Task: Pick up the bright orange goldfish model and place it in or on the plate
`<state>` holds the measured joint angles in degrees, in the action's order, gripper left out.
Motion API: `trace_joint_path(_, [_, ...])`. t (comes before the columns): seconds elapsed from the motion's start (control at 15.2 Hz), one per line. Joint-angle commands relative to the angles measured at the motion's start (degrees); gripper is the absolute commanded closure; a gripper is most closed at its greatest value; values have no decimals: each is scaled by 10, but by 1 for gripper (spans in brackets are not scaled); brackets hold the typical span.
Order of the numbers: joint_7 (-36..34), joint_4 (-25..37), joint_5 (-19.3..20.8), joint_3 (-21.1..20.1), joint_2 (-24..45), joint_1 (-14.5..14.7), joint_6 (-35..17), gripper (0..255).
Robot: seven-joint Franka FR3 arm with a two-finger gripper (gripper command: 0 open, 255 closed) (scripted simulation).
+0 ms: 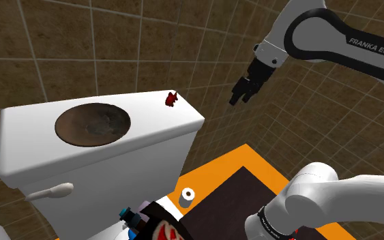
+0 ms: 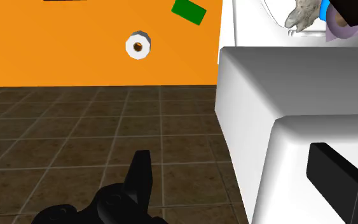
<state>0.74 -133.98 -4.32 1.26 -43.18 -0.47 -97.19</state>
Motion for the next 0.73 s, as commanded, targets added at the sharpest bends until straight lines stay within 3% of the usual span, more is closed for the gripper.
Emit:
trace_joint_path(0.0, [0, 0, 0, 0, 0, 0, 0, 0])
trace_joint_path(0.66, [-105, 99, -30, -96, 156, 27, -74, 0])
